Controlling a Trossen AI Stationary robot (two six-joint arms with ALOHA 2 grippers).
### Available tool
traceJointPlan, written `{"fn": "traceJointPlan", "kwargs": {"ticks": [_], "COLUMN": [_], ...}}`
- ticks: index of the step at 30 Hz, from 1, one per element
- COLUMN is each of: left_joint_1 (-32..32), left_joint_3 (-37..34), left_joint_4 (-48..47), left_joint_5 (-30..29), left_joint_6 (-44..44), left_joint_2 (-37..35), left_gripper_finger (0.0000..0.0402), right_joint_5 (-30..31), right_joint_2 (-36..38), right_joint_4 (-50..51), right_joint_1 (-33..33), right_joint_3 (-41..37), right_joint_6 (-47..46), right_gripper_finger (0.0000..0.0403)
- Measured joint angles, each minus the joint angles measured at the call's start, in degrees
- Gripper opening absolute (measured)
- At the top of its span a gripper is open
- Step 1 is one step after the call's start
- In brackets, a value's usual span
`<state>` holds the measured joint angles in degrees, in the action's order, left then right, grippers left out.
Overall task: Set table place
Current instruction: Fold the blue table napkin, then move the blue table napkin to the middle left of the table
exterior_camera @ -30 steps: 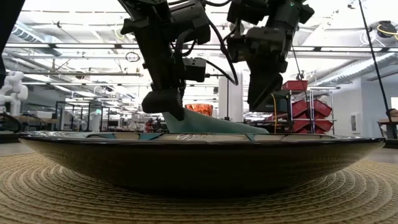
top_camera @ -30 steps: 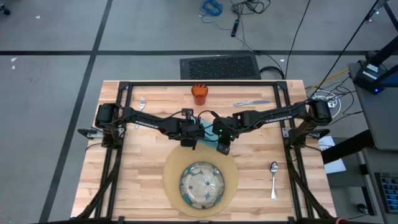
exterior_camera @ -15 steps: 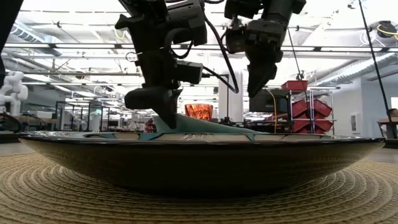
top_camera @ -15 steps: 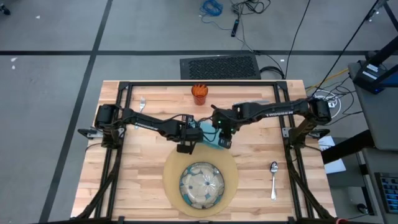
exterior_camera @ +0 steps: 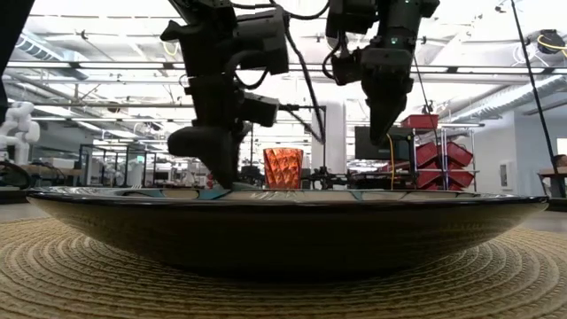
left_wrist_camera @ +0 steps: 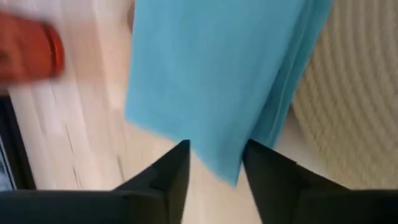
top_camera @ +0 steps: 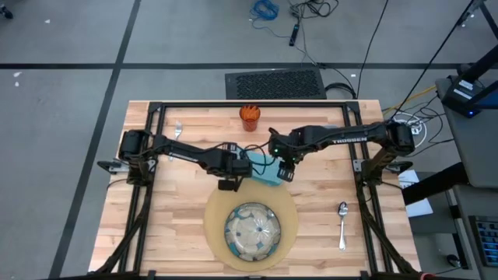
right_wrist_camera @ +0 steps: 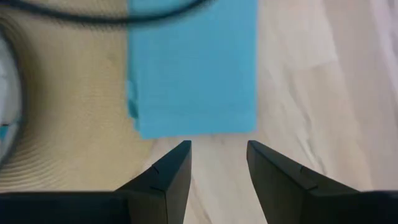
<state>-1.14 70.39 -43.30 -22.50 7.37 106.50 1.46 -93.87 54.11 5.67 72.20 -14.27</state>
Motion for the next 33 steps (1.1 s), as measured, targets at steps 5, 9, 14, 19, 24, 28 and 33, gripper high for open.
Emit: {"fn": "traceJointPlan", "kwargs": {"ticks": [5,9,14,19,24,28,33], "left_joint_1": [0.0,0.0,0.0,0.3,2.5,4.6,6.7], "left_joint_3": [0.0,0.0,1.1,5.5,10.3,11.4,12.6], "left_joint_4": [-9.1,-12.3,-7.4,-0.1,4.1,4.2,6.6], "left_joint_5": [0.0,-1.9,-2.8,3.1,19.7,21.4,22.5], "left_joint_6": [-5.6,-6.4,-0.9,3.7,6.3,6.7,7.0], "left_joint_2": [0.0,0.0,-1.6,-3.8,-2.0,0.8,4.1], "left_gripper_finger": [0.0171,0.0175,0.0176,0.0176,0.0176,0.0176,0.0176], "right_joint_5": [3.2,5.2,6.1,6.1,6.6,7.9,7.9], "right_joint_2": [3.6,9.4,17.3,23.6,27.6,29.7,30.8], "right_joint_4": [2.7,5.1,4.9,4.5,4.5,4.4,3.2], "right_joint_1": [0.1,0.4,-0.2,-0.6,-0.5,-0.6,-0.5], "right_joint_3": [0.0,0.0,-0.1,-2.3,-5.7,-9.3,-13.6], "right_joint_6": [-1.0,-2.9,-4.6,-4.8,-6.0,-7.6,-7.8], "right_gripper_finger": [0.0146,0.0146,0.0146,0.0146,0.0146,0.0146,0.0146]}}
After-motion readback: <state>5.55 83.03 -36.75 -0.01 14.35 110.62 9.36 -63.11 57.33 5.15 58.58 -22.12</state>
